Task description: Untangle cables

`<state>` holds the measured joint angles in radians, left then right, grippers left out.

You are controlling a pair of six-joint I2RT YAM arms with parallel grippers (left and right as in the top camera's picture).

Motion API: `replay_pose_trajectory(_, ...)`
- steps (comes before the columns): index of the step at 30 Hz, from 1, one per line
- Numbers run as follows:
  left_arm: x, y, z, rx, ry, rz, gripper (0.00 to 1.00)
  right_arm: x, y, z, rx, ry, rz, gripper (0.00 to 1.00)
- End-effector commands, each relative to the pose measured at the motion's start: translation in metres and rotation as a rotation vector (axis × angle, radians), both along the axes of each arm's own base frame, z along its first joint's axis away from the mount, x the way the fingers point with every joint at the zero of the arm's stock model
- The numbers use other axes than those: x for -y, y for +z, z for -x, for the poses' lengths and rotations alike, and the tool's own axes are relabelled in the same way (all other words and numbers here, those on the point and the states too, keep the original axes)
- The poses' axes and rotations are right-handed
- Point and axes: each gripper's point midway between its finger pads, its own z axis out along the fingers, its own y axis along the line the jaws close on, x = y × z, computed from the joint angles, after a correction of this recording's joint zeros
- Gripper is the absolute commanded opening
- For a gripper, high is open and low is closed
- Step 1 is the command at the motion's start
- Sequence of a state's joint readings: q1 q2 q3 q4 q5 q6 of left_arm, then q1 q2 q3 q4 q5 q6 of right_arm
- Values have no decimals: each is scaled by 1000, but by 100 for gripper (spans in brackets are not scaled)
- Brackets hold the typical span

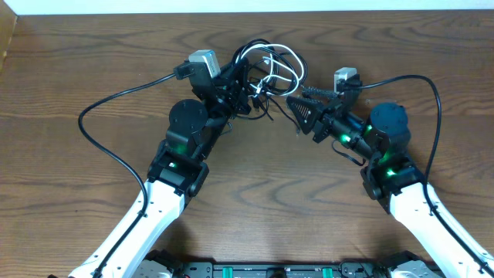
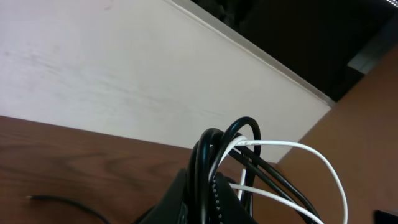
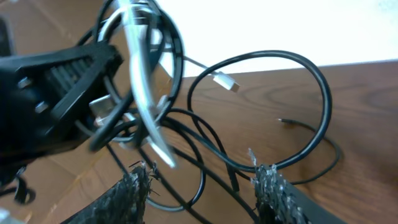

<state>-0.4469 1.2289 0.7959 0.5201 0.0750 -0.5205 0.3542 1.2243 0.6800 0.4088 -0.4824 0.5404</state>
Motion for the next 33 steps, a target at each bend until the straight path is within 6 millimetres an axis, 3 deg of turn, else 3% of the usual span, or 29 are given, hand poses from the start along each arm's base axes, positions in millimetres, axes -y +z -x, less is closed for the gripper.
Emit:
replay_pose_trajectory(1, 11, 6, 5, 2, -74, 22, 8, 8, -4, -15, -65, -106, -40, 51)
replay_pose_trajectory(6, 16, -4, 8, -40, -107, 6, 7, 11, -11, -21, -105, -141, -58, 50)
replay_pose_trajectory(17, 27, -5, 16, -40, -160, 0, 8, 21, -22, -26, -162, -216, -60, 43)
replay_pose_trajectory(21, 27, -7, 16, -45, -160, -2, 7, 48, -51, -34, -291, -398, -39, 41)
replay_pose_trajectory(26, 27, -12, 16, -68, -159, -11, 8, 102, -101, -28, -505, -743, -15, 41)
replay_pose_trajectory(30, 26, -13, 16, -68, -156, -12, 8, 126, -116, -22, -557, -858, 17, 41)
replay_pose_trajectory(33, 26, -13, 15, -66, -156, -15, 8, 132, -119, -21, -570, -872, 24, 41)
